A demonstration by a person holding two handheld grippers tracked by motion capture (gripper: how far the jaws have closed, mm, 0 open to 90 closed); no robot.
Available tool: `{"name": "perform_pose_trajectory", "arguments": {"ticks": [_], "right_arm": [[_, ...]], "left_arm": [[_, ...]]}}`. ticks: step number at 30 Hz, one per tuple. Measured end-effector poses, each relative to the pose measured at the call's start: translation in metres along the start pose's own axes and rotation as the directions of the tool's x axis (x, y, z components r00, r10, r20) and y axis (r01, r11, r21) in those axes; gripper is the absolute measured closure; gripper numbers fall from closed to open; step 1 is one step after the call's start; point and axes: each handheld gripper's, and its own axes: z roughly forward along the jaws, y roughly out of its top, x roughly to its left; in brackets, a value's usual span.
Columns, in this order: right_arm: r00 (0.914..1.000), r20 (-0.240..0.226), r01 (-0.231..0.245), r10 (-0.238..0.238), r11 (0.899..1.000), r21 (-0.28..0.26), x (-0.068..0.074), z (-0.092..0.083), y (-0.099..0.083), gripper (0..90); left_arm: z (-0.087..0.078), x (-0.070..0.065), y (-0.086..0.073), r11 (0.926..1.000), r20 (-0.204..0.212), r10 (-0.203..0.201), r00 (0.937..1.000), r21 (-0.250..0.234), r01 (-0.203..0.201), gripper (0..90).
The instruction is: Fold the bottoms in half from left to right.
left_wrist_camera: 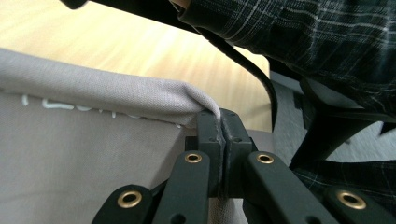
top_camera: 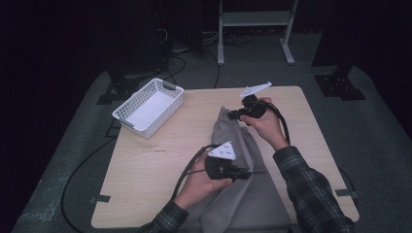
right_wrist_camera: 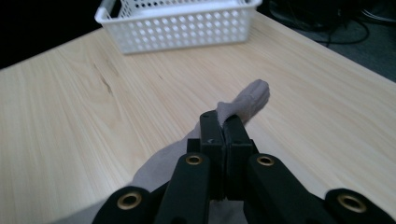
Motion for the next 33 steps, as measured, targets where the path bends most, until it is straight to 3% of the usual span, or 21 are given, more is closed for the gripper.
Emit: {"name": "perform_pose_trajectory", "arguments": {"ticks": [2, 7, 15, 17, 21, 24, 28, 31, 33], "right_arm": [[0.9993, 0.036, -0.003, 0.003, 1.000, 0.017, -0.007, -0.008, -0.013, 88.3], [0.9937, 0.096, -0.063, 0.057, 0.996, 0.062, -0.026, -0.015, -0.048, 88.2], [0.9746, 0.186, -0.153, 0.125, 0.978, 0.143, -0.050, 0.003, -0.099, 87.8], [0.9717, 0.198, -0.160, 0.129, 0.975, 0.155, -0.053, 0.008, -0.107, 87.8], [0.9669, 0.228, -0.157, 0.114, 0.971, 0.180, -0.056, 0.016, -0.115, 87.8], [0.9649, 0.238, -0.151, 0.112, 0.976, 0.157, -0.058, 0.021, -0.114, 87.8], [0.9555, 0.278, -0.140, 0.098, 0.981, 0.134, -0.064, 0.027, -0.112, 87.0], [0.9481, 0.304, -0.141, 0.093, 0.981, 0.137, -0.070, 0.031, -0.108, 85.9], [0.9486, 0.305, -0.135, 0.087, 0.981, 0.142, -0.071, 0.033, -0.106, 85.8]], "left_arm": [[0.019, 0.000, 0.002, 0.9997, 0.017, 0.001, 0.9999, 0.023, -0.001, 88.2], [0.065, 0.003, -0.003, 0.9943, 0.044, -0.005, 0.9990, 0.106, 0.000, 88.0], [0.111, 0.012, -0.020, 0.9784, 0.083, -0.063, 0.9946, 0.202, 0.045, 86.8], [0.118, 0.012, -0.023, 0.9745, 0.090, -0.067, 0.9937, 0.220, 0.046, 85.7], [0.121, 0.012, -0.023, 0.9769, 0.089, -0.070, 0.9936, 0.208, 0.050, 86.1], [0.121, 0.016, -0.024, 0.9784, 0.081, -0.082, 0.9934, 0.197, 0.065, 86.1], [0.121, 0.024, -0.024, 0.9801, 0.067, -0.106, 0.9921, 0.175, 0.093, 86.1], [0.122, 0.027, -0.023, 0.9805, 0.065, -0.111, 0.9917, 0.170, 0.098, 84.7], [0.123, 0.028, -0.023, 0.9811, 0.064, -0.109, 0.9919, 0.167, 0.097, 80.3]]}}
